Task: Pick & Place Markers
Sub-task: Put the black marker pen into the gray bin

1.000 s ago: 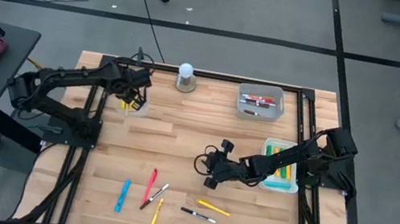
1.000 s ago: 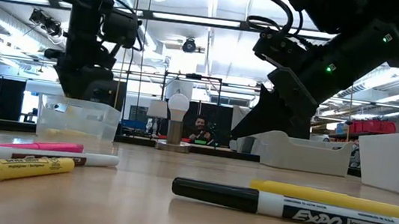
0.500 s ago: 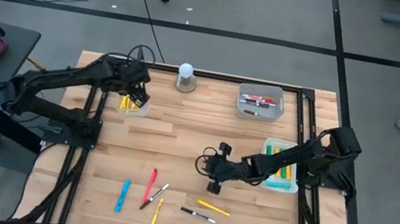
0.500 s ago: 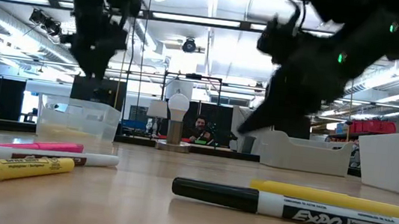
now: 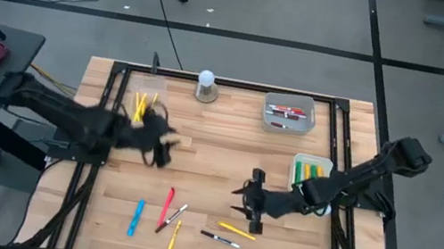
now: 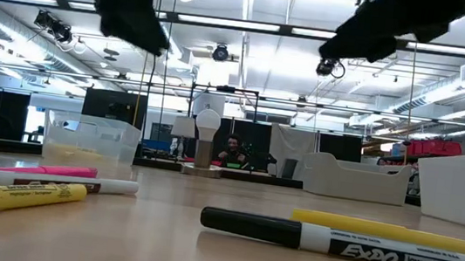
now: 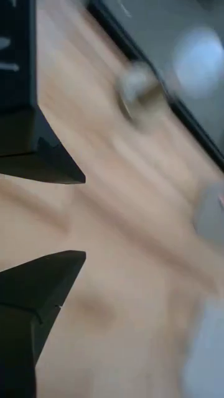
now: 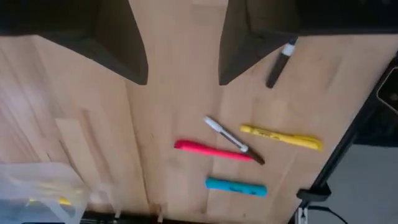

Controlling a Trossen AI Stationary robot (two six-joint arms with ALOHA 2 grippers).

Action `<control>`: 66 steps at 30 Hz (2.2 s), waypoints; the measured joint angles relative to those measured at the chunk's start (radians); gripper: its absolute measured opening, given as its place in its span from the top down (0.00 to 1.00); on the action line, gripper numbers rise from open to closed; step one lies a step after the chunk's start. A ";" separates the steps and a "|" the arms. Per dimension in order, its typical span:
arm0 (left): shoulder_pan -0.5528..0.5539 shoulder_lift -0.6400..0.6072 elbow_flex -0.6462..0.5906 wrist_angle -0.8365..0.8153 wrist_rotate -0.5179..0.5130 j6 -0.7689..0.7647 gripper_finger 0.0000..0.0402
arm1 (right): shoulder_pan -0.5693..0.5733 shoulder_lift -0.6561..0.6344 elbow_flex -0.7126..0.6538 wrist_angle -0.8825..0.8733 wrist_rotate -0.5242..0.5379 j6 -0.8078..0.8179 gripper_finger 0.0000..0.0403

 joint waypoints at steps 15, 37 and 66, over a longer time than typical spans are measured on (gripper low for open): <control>-0.476 0.406 -0.098 0.784 -0.278 0.106 0.52 | 0.194 0.019 -0.004 -0.025 -0.084 0.161 0.54; -0.582 0.590 0.054 0.882 -0.279 0.069 0.52 | 0.316 0.462 0.046 0.326 0.160 0.266 0.54; -0.581 0.591 0.053 0.895 -0.329 0.070 0.52 | 0.270 0.510 0.073 0.242 0.100 0.311 0.92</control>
